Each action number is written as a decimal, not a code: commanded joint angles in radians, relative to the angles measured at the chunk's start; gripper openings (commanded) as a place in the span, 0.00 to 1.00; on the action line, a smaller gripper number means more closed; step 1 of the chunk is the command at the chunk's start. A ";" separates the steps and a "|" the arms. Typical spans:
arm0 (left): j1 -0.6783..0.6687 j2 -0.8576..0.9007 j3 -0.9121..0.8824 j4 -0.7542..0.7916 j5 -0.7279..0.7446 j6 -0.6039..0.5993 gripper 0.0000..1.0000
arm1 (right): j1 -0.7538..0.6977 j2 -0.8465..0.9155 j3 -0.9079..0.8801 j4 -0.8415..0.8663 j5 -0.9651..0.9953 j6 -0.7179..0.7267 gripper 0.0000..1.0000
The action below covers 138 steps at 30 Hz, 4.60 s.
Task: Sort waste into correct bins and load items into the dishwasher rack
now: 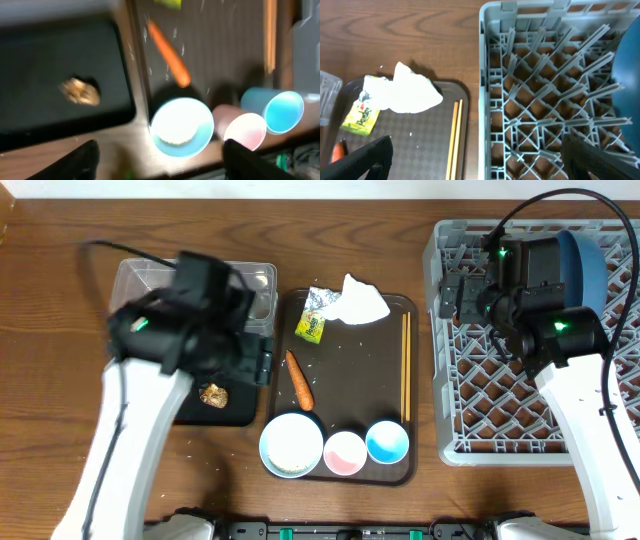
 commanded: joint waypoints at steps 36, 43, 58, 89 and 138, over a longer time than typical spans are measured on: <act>-0.524 0.202 -0.465 0.388 0.012 0.026 0.33 | -0.008 0.003 0.004 -0.031 -0.071 0.031 0.99; -0.524 0.212 -0.455 0.399 0.012 0.019 0.06 | -0.008 0.003 0.004 -0.031 -0.071 0.031 0.99; -0.393 0.144 -0.040 0.018 -0.060 0.023 0.06 | -0.008 0.003 0.004 -0.034 -0.076 0.031 0.99; 0.290 0.148 0.058 0.250 1.349 0.107 0.06 | 0.161 0.006 0.004 0.505 -1.354 -0.277 0.99; 0.411 0.148 0.058 0.284 1.302 0.017 0.98 | -0.431 -0.176 0.002 -0.535 0.075 0.067 0.52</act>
